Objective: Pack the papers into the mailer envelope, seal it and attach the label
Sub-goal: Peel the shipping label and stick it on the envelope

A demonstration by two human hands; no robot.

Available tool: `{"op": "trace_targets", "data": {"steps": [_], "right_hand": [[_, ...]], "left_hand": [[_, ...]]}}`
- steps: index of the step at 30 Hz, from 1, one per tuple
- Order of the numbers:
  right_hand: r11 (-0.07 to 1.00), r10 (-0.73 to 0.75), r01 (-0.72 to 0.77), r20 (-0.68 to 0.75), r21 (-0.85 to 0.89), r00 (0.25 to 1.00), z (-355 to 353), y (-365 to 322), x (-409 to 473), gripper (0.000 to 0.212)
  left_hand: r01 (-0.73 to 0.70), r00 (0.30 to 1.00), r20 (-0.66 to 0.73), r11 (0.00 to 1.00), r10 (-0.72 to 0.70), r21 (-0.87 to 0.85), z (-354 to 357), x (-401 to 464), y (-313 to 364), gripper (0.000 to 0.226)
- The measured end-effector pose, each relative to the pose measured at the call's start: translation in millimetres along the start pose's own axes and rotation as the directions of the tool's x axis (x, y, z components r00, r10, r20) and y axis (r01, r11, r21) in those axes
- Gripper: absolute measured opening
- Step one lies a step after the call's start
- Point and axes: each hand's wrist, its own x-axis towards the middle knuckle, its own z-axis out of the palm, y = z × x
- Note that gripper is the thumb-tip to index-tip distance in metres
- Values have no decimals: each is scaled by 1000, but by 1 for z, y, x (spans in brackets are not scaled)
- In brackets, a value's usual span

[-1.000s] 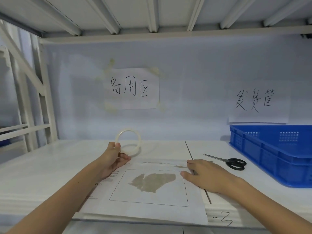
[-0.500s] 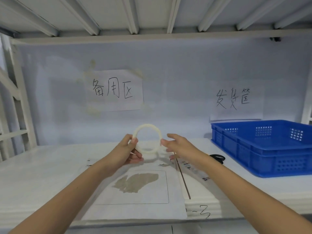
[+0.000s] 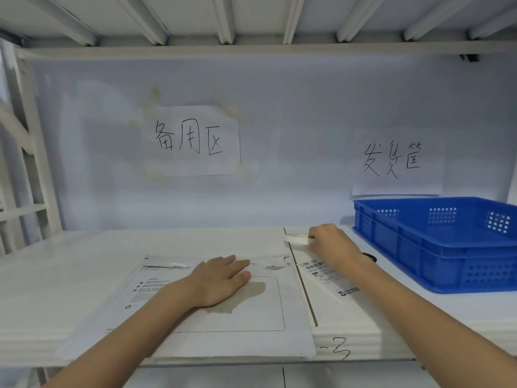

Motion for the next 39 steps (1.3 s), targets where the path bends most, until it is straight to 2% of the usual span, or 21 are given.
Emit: {"op": "trace_targets", "data": {"steps": [2, 5, 7, 8, 9, 11, 13, 17, 20, 22, 24, 26, 28, 31, 34, 36, 39], "right_hand": [[1000, 5, -4, 45, -14, 999, 6, 7, 2, 22], [993, -19, 14, 33, 117, 999, -2, 15, -9, 28], [998, -44, 47, -62, 48, 997, -12, 19, -20, 19], [999, -40, 38, -89, -23, 995, -17, 20, -26, 25], [995, -21, 14, -73, -95, 997, -21, 20, -34, 35], [982, 45, -34, 57, -187, 997, -26, 18, -53, 52], [978, 81, -41, 194, -203, 978, -29, 17, -71, 57], [998, 57, -50, 247, -34, 967, -37, 21, -85, 50], [984, 28, -70, 251, 161, 968, -42, 25, -86, 28], [929, -2, -65, 181, 365, 983, -46, 22, -86, 14], [824, -41, -29, 110, 567, 993, -53, 12, -89, 11], [718, -88, 7, 81, 696, 993, -61, -3, -94, 10], [682, -130, 65, 34, 728, 991, -67, -17, -98, 8], [614, -203, 113, 17, 781, 979, -75, -31, -102, 9], [548, -227, 79, 57, 833, 972, -79, -33, -105, 15], [450, -234, 17, 100, 893, 967, -79, -30, -106, 18], [327, -271, -53, 147, 944, 951, -76, -27, -110, 22]], "left_hand": [[0, 1000, 1, 1000, 0, 24, 0, -2, 2, 57], [11, 999, 30, 998, -13, 67, 0, -3, 3, 57], [7, 1000, 30, 996, -9, 87, 0, -3, 4, 57], [5, 1000, 27, 996, -7, 91, 0, -3, 4, 57], [6, 1000, 26, 996, -8, 94, 0, -3, 4, 57], [12, 1000, 27, 996, -14, 91, 1, -3, 3, 57], [10, 1000, 15, 996, -11, 83, 1, -3, 4, 57], [7, 998, -64, 999, -5, 36, 1, -5, 2, 56], [-75, 965, -252, 997, 73, 3, -3, -10, 7, 54], [-144, 930, -357, 981, 90, -127, -8, -15, 18, 47], [-190, 930, -365, 896, 34, -401, -14, -23, 34, 41], [-217, 952, -305, 698, -2, -682, -21, -32, 52, 35], [-213, 972, -233, 535, 31, -818, -26, -42, 66, 29], [-237, 972, -218, 399, 93, -886, -31, -54, 77, 27], [-262, 961, -275, 280, -8, -924, -36, -57, 71, 24], [-263, 952, -292, 240, -96, -935, -39, -57, 60, 20], [-241, 950, -277, 228, -143, -943, -38, -59, 43, 17]]}}
